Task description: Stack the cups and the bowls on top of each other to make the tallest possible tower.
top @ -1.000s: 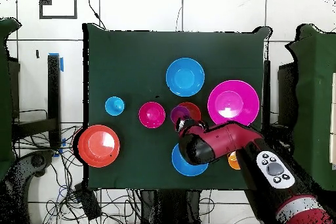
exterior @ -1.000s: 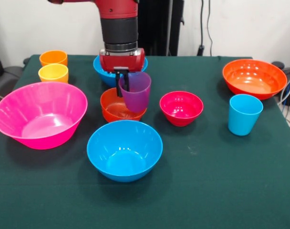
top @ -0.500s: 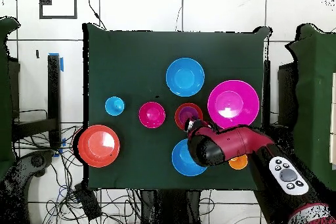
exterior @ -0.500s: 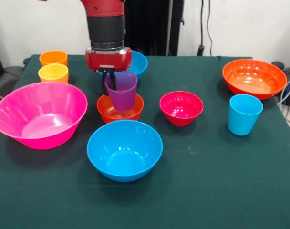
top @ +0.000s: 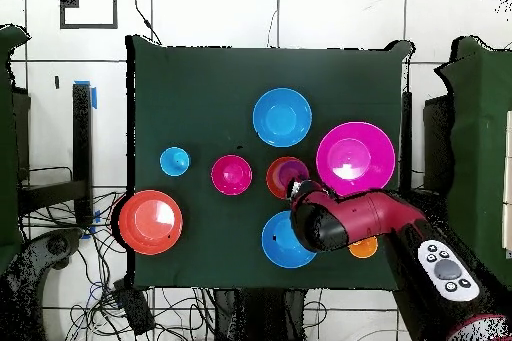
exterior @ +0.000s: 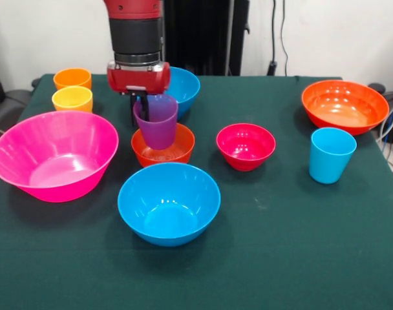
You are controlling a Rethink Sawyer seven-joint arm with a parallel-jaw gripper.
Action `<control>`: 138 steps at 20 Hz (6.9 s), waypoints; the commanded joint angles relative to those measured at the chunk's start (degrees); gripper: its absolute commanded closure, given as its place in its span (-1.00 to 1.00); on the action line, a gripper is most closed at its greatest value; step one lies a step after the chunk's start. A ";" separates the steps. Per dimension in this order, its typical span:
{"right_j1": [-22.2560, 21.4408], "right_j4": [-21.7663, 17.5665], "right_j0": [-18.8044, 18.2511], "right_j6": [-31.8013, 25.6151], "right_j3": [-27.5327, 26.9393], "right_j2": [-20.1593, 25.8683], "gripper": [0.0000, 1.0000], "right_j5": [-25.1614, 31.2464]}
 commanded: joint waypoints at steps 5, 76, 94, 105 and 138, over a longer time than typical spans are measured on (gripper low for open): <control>8.48 -6.35 6.98 -1.35 -6.44 -3.84 1.00 -2.53; -17.73 12.18 20.91 -8.16 5.28 -11.82 -1.00 9.15; -13.82 9.39 21.09 -2.76 5.29 -11.96 -1.00 3.79; -10.23 7.31 23.94 -0.03 2.75 -15.44 -1.00 -0.12; -9.60 13.79 35.42 9.41 9.73 -25.52 -1.00 -7.38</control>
